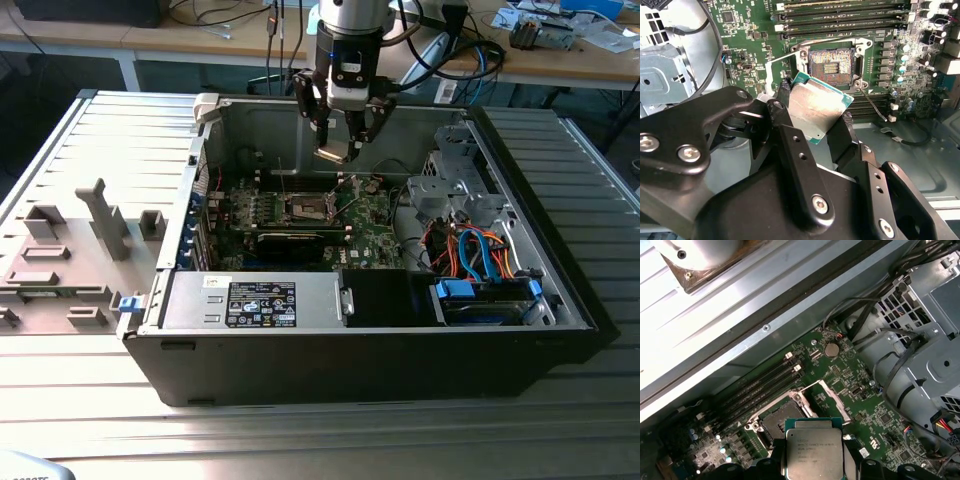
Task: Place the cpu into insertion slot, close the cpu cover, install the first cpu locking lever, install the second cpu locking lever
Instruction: 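Place the cpu into insertion slot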
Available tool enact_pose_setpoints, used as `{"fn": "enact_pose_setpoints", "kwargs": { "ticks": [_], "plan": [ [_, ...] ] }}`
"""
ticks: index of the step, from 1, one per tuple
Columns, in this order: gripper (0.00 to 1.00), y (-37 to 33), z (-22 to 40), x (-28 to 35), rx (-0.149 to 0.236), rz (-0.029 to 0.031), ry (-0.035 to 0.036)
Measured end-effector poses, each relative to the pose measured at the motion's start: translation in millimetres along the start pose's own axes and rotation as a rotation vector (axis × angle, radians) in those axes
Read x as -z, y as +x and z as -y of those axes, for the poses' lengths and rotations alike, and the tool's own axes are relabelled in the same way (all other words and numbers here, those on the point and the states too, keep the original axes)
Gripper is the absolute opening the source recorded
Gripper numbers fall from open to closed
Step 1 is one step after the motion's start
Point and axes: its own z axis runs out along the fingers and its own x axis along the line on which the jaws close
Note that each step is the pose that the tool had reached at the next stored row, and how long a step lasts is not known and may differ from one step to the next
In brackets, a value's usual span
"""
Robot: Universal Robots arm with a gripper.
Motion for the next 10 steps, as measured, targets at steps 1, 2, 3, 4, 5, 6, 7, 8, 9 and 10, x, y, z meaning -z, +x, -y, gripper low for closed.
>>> {"fn": "enact_pose_setpoints", "kwargs": {
  "ticks": [1,2,3,4,5,6,7,8,9,10],
  "plan": [
    [0.54,0.0,0.0,0.0,-0.002,0.0,0.0],
    [0.54,0.0,0.0,0.0,-0.003,0.0001,0.0],
    [0.54,0.0,0.0,0.0,-0.004,0.0001,0.0],
    [0.54,0.0,0.0,0.0,-0.006,0.0001,0.0],
    [0.54,0.0,0.0,0.0,-0.007,0.0001,0.0],
    [0.54,0.0,0.0,0.0,-0.008,0.0002,0.0],
    [0.54,0.0,0.0,0.0,-0.01,0.0002,0.0001],
    [0.54,0.0,0.0,0.0,-0.012,0.0002,0.0],
    [0.54,0.0,0.0,0.0,-0.013,0.0003,0.0],
    [0.54,0.0,0.0,0.0,-0.014,0.0003,0.0001]
  ]
}}
